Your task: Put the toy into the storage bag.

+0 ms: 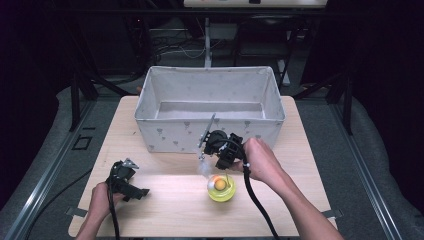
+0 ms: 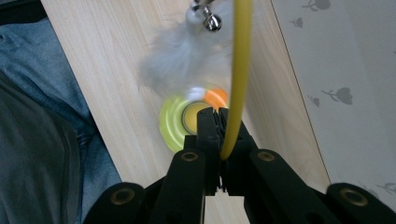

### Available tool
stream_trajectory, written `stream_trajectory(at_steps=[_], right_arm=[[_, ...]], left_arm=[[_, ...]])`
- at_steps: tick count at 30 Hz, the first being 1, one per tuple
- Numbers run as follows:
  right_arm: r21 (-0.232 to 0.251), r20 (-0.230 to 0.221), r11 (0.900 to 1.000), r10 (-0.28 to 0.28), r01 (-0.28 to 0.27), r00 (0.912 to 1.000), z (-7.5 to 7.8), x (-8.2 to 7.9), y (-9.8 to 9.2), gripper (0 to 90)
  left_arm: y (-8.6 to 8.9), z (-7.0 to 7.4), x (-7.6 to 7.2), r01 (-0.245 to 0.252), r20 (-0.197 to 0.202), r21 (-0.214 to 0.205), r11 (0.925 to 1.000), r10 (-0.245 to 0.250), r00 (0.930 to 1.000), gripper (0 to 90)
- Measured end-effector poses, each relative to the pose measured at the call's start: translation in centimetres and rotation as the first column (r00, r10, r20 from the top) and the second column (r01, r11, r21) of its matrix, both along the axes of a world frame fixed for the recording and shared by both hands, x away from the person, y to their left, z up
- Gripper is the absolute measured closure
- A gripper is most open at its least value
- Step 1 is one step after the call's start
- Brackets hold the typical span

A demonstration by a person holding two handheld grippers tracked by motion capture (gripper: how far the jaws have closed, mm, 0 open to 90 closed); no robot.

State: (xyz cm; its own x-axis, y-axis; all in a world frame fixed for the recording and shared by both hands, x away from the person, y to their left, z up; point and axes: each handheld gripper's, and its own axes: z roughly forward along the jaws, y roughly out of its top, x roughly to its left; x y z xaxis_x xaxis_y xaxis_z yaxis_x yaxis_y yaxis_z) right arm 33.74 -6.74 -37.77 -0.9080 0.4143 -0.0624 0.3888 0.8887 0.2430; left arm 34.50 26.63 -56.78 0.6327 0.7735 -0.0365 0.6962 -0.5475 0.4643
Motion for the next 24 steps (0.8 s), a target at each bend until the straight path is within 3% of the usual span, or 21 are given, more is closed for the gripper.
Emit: stream_trajectory(at_steps=[17, 24], right_arm=[[-0.012, 0.039, 0.9998, -0.012, 0.012, 0.9992, 2.2, 0.2, -1.0, 88.1], [-0.031, 0.023, 0.9992, -0.023, 0.024, 0.9995, 2.9, 0.7, -1.7, 88.2]], left_arm=[[0.1, 0.1, 0.0, 0.000, 0.000, -0.001, 1.0000, 0.000, 1.0000, 4.2], [0.0, 0.0, 0.0, 0.000, 0.000, 0.002, 1.0000, 0.000, 1.0000, 4.3]])
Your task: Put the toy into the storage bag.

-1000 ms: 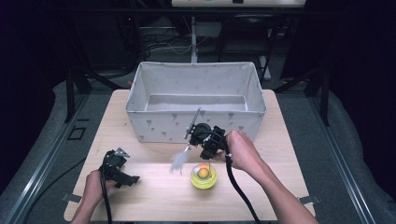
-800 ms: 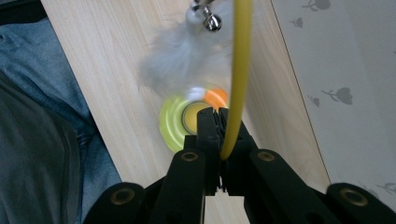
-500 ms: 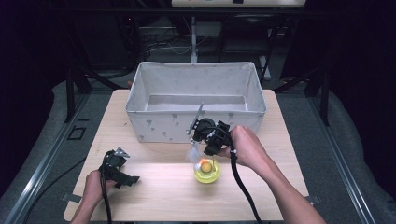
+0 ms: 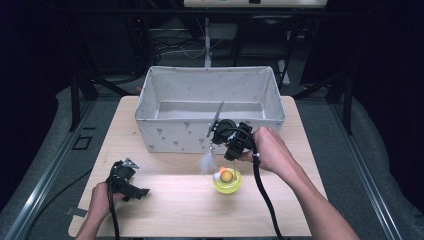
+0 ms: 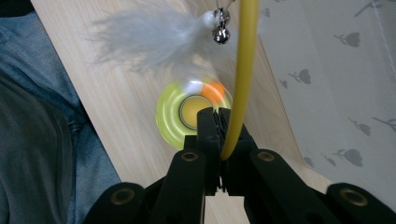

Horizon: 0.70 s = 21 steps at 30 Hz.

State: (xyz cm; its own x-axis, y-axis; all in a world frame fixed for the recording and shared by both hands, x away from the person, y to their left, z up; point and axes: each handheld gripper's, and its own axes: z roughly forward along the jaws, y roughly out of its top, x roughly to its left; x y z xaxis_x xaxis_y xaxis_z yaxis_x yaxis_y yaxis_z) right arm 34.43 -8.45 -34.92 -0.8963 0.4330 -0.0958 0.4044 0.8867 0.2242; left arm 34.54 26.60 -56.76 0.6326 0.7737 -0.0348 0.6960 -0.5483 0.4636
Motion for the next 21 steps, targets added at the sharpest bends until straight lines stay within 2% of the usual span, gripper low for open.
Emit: stream_trajectory(at_steps=[21], right_arm=[[-0.019, -0.016, 0.9985, -0.051, 0.051, 0.9986, 2.3, 1.5, -1.9, 88.2]], left_arm=[[0.0, 0.0, 0.0, 0.002, -0.005, -0.001, 1.0000, -0.002, 1.0000, 4.3]])
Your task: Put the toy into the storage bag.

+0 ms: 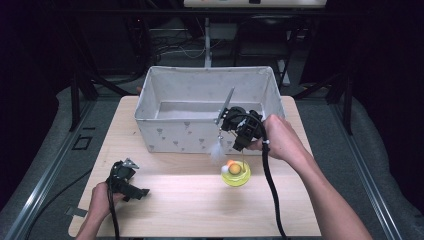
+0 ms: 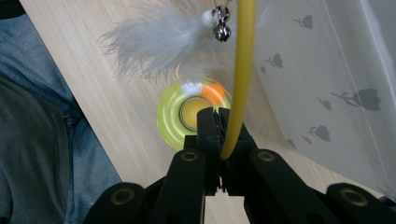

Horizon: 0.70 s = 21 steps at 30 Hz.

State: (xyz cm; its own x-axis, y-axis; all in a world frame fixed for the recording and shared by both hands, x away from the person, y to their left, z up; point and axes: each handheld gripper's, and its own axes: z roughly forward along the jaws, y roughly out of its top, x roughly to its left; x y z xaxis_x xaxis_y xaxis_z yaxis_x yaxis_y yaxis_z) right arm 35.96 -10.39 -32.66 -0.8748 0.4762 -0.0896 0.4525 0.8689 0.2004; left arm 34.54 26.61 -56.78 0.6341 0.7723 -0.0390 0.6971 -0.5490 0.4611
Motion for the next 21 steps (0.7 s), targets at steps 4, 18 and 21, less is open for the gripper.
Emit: stream_trajectory(at_steps=[4, 18, 21], right_arm=[[0.003, 0.003, 1.0000, -0.005, 0.005, 1.0000, 0.5, 0.2, -0.2, 88.1], [0.022, 0.020, 0.9997, -0.010, 0.010, 0.9998, 2.5, 0.7, -0.6, 88.2], [0.022, 0.018, 0.9997, -0.014, 0.013, 0.9997, 2.9, 0.7, -0.7, 88.2]], left_arm=[[0.0, 0.0, -0.1, -0.002, 0.003, 0.001, 1.0000, 0.002, 1.0000, 4.3], [0.0, 0.0, 0.0, -0.006, 0.003, -0.001, 1.0000, 0.006, 1.0000, 4.3], [0.0, 0.0, 0.0, -0.005, 0.007, -0.001, 1.0000, 0.005, 1.0000, 4.3]])
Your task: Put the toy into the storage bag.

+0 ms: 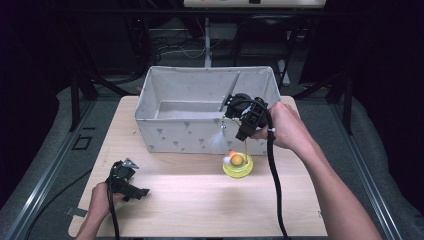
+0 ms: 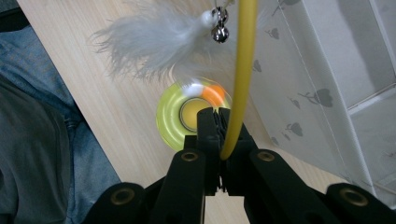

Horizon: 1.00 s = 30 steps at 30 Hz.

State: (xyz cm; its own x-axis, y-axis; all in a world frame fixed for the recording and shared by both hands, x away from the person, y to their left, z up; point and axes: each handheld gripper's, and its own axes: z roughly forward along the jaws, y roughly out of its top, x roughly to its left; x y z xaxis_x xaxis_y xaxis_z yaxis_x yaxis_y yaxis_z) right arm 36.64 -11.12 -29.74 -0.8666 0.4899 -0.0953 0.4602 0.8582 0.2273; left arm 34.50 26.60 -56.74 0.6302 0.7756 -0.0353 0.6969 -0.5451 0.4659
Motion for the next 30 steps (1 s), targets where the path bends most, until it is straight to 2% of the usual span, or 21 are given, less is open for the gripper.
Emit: stream_trajectory(at_steps=[16, 30], right_arm=[[0.004, 0.021, 0.9999, -0.016, 0.016, 0.9996, 2.1, 0.2, -0.8, 88.2], [0.019, 0.056, 0.9997, -0.018, 0.017, 0.9983, 5.1, 0.2, -0.8, 88.2]], left_arm=[[0.0, 0.1, 0.0, 0.001, 0.002, -0.004, 1.0000, -0.001, 1.0000, 4.2], [0.0, 0.2, 0.0, 0.005, 0.004, -0.009, 0.9999, -0.005, 1.0000, 4.2]])
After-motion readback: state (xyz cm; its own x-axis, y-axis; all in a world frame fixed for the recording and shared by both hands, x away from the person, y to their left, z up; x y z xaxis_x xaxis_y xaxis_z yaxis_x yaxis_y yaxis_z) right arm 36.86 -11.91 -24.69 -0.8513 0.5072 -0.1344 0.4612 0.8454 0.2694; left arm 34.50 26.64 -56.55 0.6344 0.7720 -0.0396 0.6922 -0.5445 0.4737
